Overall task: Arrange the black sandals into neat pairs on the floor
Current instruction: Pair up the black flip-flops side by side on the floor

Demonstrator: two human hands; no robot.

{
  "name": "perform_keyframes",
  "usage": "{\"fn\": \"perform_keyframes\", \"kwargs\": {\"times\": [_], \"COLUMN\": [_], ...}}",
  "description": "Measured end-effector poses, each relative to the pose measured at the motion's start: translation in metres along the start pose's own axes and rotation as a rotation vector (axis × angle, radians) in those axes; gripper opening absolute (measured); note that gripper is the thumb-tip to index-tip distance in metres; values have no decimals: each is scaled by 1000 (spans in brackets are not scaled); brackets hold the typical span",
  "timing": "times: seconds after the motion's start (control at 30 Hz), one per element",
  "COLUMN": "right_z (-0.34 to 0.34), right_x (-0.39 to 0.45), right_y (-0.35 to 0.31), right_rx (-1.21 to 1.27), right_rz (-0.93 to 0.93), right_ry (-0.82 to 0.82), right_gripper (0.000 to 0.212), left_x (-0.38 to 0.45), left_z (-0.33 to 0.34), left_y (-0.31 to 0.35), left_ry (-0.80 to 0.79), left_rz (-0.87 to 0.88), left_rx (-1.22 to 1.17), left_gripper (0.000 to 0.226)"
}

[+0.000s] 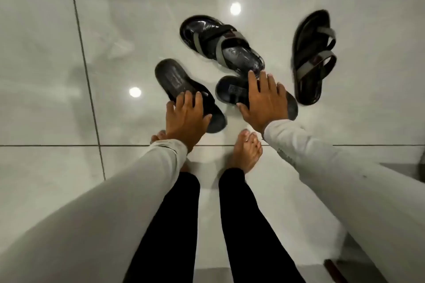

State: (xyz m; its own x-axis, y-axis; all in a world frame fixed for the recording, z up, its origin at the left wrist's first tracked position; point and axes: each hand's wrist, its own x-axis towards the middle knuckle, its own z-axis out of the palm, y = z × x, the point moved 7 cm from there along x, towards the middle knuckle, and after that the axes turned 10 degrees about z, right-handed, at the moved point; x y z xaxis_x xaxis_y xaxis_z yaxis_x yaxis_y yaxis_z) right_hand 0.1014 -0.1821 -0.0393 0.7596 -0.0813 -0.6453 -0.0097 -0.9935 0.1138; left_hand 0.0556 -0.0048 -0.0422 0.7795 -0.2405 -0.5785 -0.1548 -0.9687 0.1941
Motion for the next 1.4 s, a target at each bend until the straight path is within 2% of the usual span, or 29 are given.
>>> {"fn": "perform_keyframes", "kwargs": {"times": [0.07, 0.2, 0.3, 0.37, 0.47, 0.63, 0.9, 1.17, 1.4], "right_z": [18, 45, 62, 69, 71, 68, 59, 70, 78], "right_x": [14, 24, 27, 30, 31, 27, 37, 35, 30], "right_y": [9, 43, 59, 63, 61, 24, -102, -212, -237], "right_rx": [83, 281, 379, 423, 446, 476, 401, 504, 617], "right_rz": [109, 476, 596, 599, 628, 647, 372, 290, 396], "right_ry": [7, -31, -112, -147, -199, -303, -304, -362, -385], "right_gripper": [83, 74, 69, 64, 55, 52, 52, 52, 53], "left_x": [17, 45, 55, 53, 39, 17, -2, -9, -22], "left_z": [18, 42, 48, 46, 39, 19, 14, 28, 31], "left_y": [-2, -4, -8, -16, -36, -110, -196, -211, -233], "left_ry": [-21, -76, -129, -136, -154, -161, -151, -145, -219], "left_rz": [-35, -37, -35, -21, 67, 72, -28, 4, 35], "left_rx": [-58, -146, -299, -340, -235, -33, 40, 30, 129], "left_gripper": [62, 49, 36, 26, 18, 27, 27, 37, 46]}}
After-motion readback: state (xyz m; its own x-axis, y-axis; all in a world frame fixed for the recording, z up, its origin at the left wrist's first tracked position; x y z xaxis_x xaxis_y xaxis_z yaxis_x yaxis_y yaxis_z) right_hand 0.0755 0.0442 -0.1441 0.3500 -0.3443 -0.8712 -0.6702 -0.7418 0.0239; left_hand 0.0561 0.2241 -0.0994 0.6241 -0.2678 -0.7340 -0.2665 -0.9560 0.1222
